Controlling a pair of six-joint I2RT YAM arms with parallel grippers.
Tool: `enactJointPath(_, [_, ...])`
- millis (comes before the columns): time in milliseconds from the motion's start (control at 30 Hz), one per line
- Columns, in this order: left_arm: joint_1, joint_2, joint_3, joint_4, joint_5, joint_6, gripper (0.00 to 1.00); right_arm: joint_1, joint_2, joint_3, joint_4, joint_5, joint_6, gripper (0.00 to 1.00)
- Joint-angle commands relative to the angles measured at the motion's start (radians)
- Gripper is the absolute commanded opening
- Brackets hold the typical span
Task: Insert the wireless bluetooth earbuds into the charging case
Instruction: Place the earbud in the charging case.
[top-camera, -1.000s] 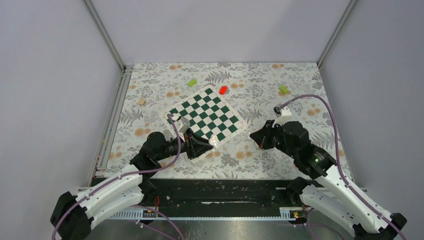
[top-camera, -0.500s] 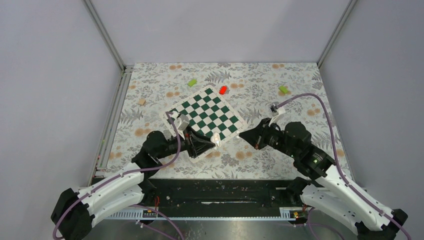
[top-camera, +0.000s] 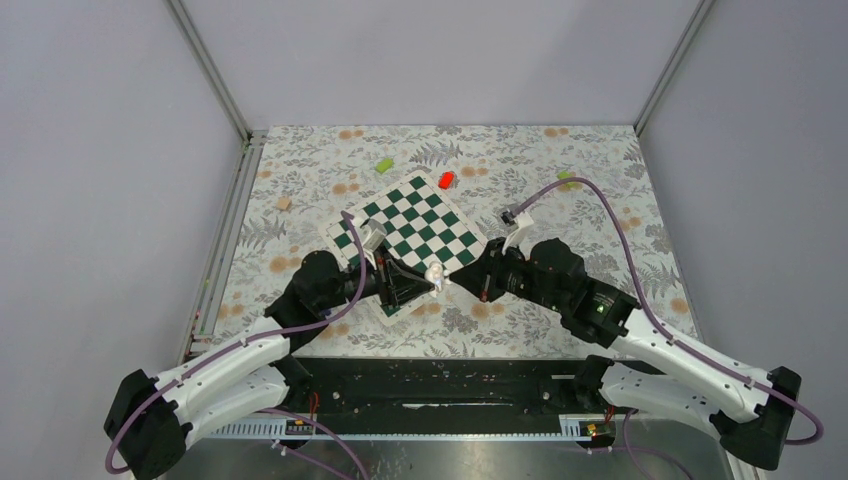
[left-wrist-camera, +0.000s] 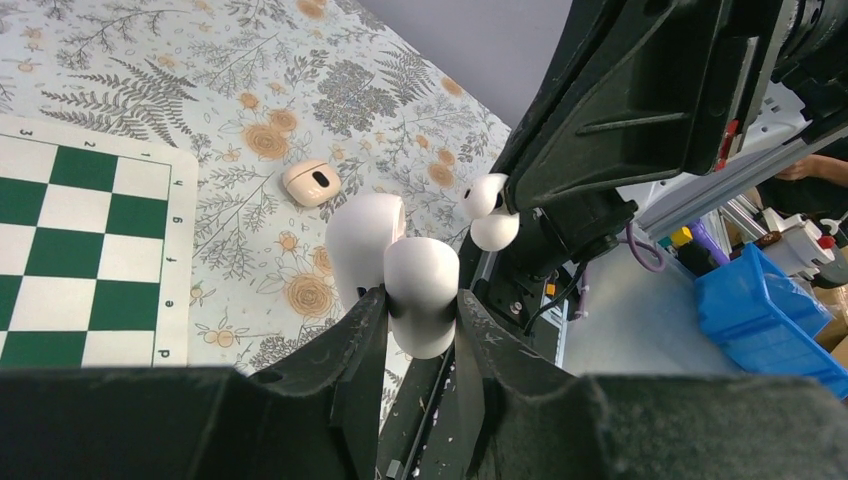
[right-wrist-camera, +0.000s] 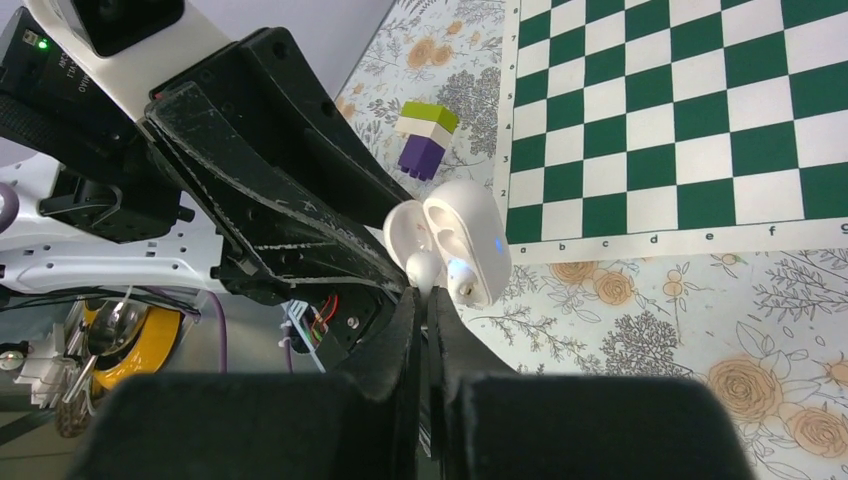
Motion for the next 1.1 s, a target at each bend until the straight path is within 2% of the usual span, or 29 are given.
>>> enactJointPath(0, [-0.007,-0.005,0.039,0.028,-0.015,-0.014,0.00,0.023,0.025,0.059,0.080,0.061,0.007,0.00])
enactJointPath(467, [-0.008,0.014,0.072,-0.011,0.000,-0.038,0.00,0.035,0.108,0.042,0.150,0.107,0.013,0.00])
enactJointPath(767, [-0.008,0.021,0.088,-0.023,0.008,-0.053,0.00,0.045,0.130,0.039,0.132,0.127,0.001,0.00])
enactJointPath(1067, [-0.008,0.026,0.094,-0.050,-0.009,-0.049,0.00,0.053,0.077,0.029,0.113,0.123,0.008,0.00])
